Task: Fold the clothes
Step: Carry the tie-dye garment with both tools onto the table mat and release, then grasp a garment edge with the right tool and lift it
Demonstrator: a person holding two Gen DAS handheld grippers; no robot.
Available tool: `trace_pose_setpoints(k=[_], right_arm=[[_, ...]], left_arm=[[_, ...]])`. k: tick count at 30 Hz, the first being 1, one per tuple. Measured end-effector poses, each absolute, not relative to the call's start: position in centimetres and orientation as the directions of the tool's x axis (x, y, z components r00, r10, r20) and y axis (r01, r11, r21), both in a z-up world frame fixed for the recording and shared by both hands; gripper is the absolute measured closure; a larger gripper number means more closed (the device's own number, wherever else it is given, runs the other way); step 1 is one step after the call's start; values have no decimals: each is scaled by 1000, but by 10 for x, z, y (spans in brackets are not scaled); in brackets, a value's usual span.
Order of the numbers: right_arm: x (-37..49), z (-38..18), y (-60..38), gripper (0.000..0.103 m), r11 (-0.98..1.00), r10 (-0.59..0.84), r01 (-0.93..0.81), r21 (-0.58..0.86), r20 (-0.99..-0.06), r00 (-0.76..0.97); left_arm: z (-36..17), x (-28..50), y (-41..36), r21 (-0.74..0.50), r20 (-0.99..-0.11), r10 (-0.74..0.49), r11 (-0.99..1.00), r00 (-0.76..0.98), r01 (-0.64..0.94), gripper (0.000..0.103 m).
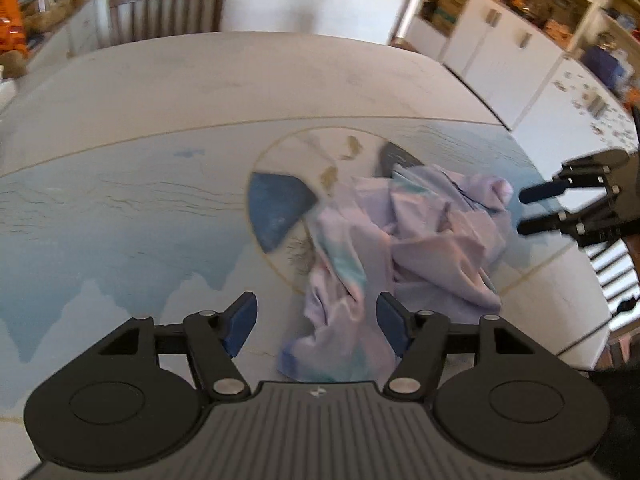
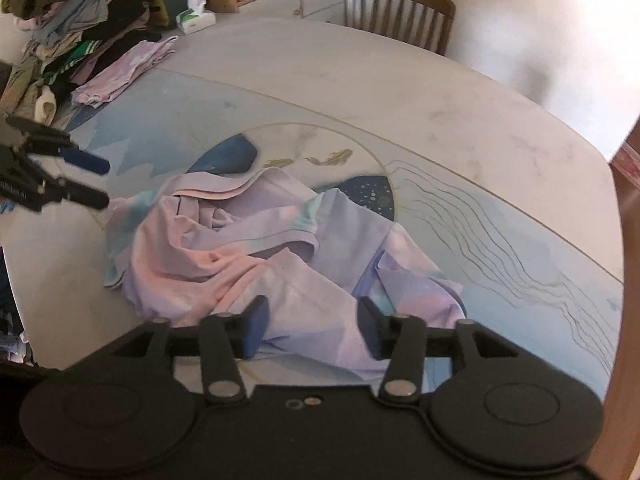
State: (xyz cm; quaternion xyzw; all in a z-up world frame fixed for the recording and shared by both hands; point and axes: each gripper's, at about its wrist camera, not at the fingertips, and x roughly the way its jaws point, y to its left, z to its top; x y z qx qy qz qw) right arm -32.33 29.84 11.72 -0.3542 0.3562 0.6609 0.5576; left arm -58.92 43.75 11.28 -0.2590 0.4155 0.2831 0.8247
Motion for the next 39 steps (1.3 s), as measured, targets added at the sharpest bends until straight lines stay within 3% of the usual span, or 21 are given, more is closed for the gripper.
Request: trace_pose_setpoints(k=[10, 15, 26, 31, 39], right_arm=[[-314, 84, 319, 0, -284, 450, -953, 106, -863, -231], [-325, 67, 337, 0, -377, 413, -920, 106, -870, -269], [-338, 74, 318, 0, -505, 427, -863, 31, -860, -280], [-311, 94, 275, 0, -486, 443, -872, 57, -844, -302], [-309, 82, 202, 0, -292, 380, -950, 112, -898, -223]], left_arm=[[122, -542, 419, -298, -792, 231, 661, 565, -689, 32], [118, -538, 411, -326, -810, 240, 573, 535, -752, 22], [128, -551, 413, -231, -837, 330, 510, 436, -828, 22], [116, -536, 433, -217, -842, 291, 588, 454, -779, 23], [88, -509, 459, -228, -858, 181, 705, 481, -672, 23]])
